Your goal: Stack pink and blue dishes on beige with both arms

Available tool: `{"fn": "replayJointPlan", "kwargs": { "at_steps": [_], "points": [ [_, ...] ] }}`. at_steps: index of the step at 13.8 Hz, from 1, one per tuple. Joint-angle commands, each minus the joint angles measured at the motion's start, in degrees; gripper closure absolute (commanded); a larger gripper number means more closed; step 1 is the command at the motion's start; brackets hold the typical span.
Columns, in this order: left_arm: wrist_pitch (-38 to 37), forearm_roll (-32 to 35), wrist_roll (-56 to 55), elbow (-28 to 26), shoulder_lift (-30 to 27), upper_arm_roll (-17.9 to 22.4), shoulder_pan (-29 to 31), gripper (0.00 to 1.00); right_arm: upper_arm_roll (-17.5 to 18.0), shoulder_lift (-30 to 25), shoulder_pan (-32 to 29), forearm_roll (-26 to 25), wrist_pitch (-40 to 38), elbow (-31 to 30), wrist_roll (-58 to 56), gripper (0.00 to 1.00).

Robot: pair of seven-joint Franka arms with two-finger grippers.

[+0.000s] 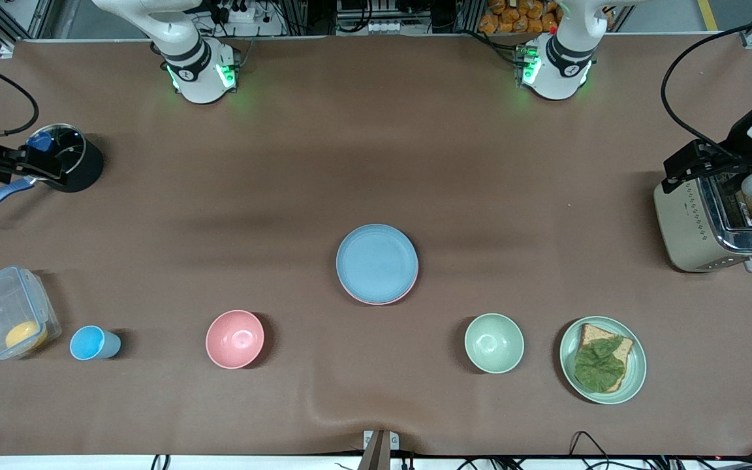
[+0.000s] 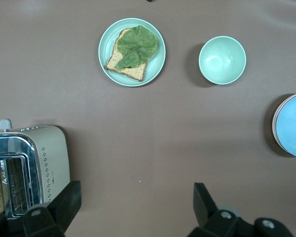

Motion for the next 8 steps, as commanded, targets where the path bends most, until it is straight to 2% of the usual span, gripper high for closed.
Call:
{"fn": "replayJointPlan", "kwargs": {
  "at_steps": [1, 8],
  "points": [
    [-0.2, -1.4, 0.8, 0.5, 0.3, 0.5, 0.1, 0.0, 1.4, -0.4, -1.3, -0.8, 0.1, -0.1, 0.2, 0.0],
    [-0.9, -1.4, 2.7, 0.4, 0.7, 0.5, 0.5, 0.0, 1.6, -0.3, -1.2, -0.9, 0.1, 0.3, 0.2, 0.0]
  ]
}}
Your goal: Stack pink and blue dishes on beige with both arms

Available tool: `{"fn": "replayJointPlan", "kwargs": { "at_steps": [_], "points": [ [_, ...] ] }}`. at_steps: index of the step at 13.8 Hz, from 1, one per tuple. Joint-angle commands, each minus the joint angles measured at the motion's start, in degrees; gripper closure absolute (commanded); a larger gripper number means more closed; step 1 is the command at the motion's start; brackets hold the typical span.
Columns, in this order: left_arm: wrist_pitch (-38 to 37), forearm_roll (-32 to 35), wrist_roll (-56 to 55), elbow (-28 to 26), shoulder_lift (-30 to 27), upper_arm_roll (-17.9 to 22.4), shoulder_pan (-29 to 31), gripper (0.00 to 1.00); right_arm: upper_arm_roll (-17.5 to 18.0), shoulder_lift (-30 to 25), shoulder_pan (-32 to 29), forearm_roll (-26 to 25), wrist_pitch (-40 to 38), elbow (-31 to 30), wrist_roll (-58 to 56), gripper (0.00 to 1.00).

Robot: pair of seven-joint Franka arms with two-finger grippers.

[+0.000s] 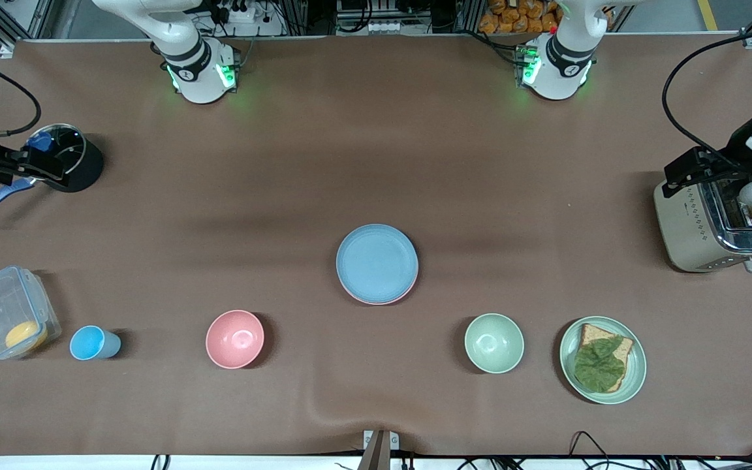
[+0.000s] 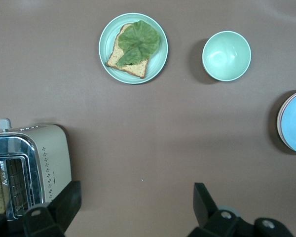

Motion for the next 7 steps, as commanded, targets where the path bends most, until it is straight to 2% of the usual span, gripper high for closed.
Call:
{"fn": "replayJointPlan", "kwargs": {
  "at_steps": [1, 7],
  "points": [
    [-0.9, -1.4, 1.6, 0.6, -0.3, 0.2, 0.1, 0.0, 1.1, -0.3, -1.4, -1.0, 0.0, 0.2, 0.2, 0.0],
    [-1.0, -1.5, 1.2, 0.6, -0.3, 0.1, -0.1, 0.0, 0.9, -0.2, -1.7, -1.0, 0.0, 0.1, 0.2, 0.0]
  ]
}}
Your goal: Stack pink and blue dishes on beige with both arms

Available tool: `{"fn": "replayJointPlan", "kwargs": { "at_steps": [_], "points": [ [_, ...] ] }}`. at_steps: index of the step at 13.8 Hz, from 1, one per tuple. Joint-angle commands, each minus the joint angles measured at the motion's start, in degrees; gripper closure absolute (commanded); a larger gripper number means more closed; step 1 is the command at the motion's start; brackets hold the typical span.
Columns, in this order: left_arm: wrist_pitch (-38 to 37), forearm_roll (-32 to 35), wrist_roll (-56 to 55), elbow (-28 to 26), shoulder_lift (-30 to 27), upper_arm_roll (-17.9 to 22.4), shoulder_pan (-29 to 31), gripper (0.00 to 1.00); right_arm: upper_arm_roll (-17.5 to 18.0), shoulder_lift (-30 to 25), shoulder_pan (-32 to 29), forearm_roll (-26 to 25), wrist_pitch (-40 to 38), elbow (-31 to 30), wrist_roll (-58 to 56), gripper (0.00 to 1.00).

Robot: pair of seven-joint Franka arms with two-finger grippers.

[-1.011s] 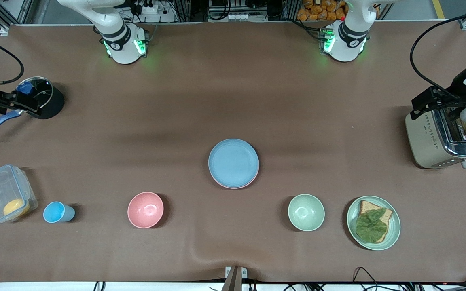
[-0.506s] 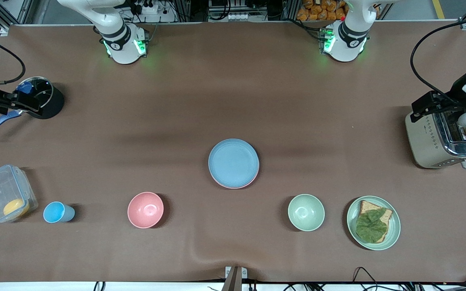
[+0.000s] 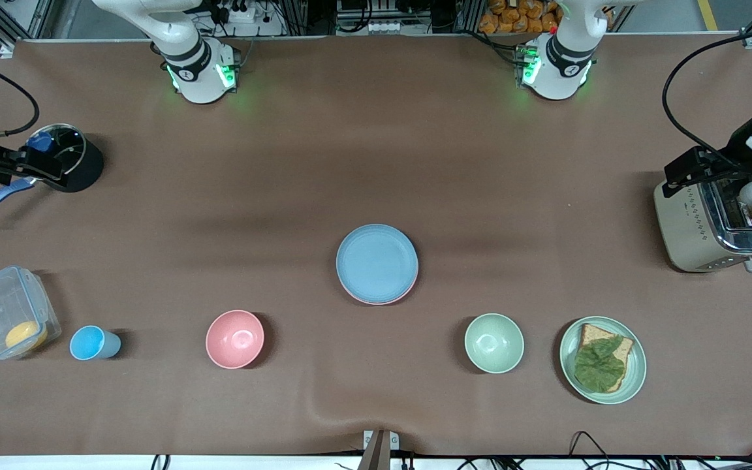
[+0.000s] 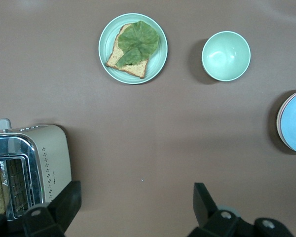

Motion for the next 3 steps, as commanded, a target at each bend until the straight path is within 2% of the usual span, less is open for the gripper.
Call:
{"fn": "replayJointPlan", "kwargs": {
  "at_steps": [1, 3],
  "points": [
    [-1.0, -1.5, 1.1, 0.5, -0.3, 0.1, 0.1, 0.0, 1.1, -0.2, -1.3, -1.0, 0.0, 0.1, 0.2, 0.0],
    [-1.0, -1.5, 1.1, 0.5, -0.3, 0.1, 0.1, 0.0, 1.1, -0.2, -1.3, -1.0, 0.0, 0.1, 0.2, 0.0]
  ]
}}
